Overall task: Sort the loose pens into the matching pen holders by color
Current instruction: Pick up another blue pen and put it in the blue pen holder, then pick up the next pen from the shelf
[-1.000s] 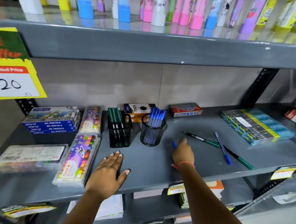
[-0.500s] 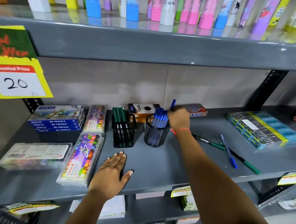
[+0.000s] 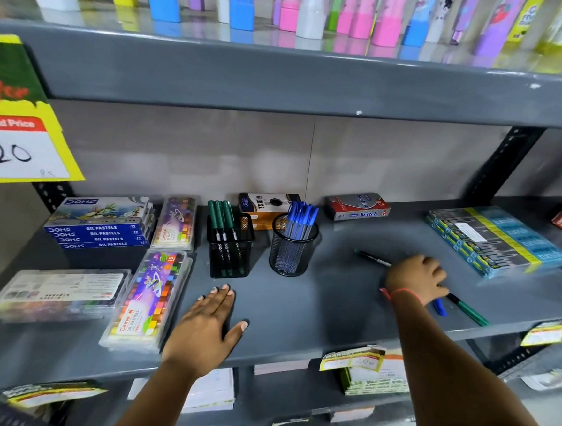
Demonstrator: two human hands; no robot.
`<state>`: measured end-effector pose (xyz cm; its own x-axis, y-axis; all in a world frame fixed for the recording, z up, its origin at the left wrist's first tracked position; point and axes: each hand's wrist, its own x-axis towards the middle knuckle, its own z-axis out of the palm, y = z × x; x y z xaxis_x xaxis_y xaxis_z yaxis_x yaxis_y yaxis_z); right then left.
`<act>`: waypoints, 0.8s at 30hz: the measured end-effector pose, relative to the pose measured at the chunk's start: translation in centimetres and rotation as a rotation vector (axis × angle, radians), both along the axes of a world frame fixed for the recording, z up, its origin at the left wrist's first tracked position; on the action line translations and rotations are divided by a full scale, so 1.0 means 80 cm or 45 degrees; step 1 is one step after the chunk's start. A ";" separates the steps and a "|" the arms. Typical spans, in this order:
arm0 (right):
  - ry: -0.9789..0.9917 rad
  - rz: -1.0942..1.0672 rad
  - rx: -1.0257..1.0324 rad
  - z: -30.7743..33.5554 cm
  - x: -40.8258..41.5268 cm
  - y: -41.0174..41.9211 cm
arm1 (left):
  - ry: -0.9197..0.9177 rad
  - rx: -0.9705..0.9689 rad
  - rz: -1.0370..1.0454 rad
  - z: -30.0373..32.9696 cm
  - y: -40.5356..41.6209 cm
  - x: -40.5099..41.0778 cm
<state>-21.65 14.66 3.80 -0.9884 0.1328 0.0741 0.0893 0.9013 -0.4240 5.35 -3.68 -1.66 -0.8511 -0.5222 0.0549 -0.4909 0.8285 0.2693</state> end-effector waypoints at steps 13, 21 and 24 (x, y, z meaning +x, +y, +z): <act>-0.069 0.043 -0.063 -0.020 0.001 0.034 | -0.021 0.016 0.008 0.004 0.002 0.002; -0.166 -0.011 -0.114 -0.016 0.005 0.047 | -0.032 0.014 0.006 0.002 0.001 0.000; -0.082 -0.116 -0.370 -0.004 0.011 0.043 | -0.033 0.015 0.006 0.003 0.002 -0.001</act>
<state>-20.78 18.11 3.51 -0.9728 0.2278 -0.0421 0.1992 0.7300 -0.6537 5.31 -3.55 -1.45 -0.8495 -0.5269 0.0264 -0.5021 0.8228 0.2662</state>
